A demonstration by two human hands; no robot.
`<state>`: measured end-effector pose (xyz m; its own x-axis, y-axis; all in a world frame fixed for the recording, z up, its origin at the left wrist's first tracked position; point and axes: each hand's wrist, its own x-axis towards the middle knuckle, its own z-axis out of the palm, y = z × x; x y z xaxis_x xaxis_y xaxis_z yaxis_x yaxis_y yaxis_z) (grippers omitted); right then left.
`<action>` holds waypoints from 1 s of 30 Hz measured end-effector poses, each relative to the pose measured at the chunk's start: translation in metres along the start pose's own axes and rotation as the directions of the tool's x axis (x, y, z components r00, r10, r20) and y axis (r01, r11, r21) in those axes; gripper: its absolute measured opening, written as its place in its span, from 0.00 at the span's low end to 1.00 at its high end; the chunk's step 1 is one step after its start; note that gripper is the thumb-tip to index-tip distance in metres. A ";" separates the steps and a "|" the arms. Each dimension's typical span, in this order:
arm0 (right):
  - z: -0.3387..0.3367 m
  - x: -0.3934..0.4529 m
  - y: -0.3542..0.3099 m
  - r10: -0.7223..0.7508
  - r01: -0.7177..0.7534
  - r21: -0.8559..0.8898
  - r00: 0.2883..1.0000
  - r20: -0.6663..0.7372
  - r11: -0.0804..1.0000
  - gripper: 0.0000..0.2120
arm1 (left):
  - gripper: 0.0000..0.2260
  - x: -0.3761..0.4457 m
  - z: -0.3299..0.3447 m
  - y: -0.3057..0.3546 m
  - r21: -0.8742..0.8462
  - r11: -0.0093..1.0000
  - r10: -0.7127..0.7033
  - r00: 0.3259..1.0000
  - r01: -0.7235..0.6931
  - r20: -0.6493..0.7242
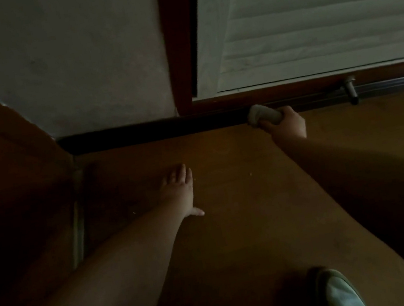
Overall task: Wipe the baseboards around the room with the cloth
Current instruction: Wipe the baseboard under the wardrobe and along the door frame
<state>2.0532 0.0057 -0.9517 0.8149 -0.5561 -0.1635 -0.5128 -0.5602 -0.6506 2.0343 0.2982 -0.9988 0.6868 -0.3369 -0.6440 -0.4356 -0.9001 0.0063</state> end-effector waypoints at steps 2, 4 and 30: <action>-0.011 -0.002 0.008 -0.007 0.008 -0.016 0.999 0.032 1.000 0.26 | 0.54 0.005 -0.006 0.005 -0.011 1.000 0.010 0.999 -0.011 -0.052; -0.012 -0.009 0.012 -0.023 0.023 -0.016 0.999 0.040 1.000 0.26 | 0.55 0.010 -0.008 0.007 -0.001 0.999 0.034 0.998 -0.034 -0.055; 0.156 -0.038 -0.060 -0.178 0.159 0.098 0.955 0.237 0.982 0.28 | 0.65 0.015 0.029 -0.011 -0.098 0.994 -0.066 0.993 0.057 -0.094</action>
<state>2.0956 0.1564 -1.0224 0.9337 -0.2859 -0.2158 -0.3476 -0.5784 -0.7380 2.0327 0.3109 -1.0310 0.7658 -0.3011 -0.5683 -0.3367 -0.9406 0.0446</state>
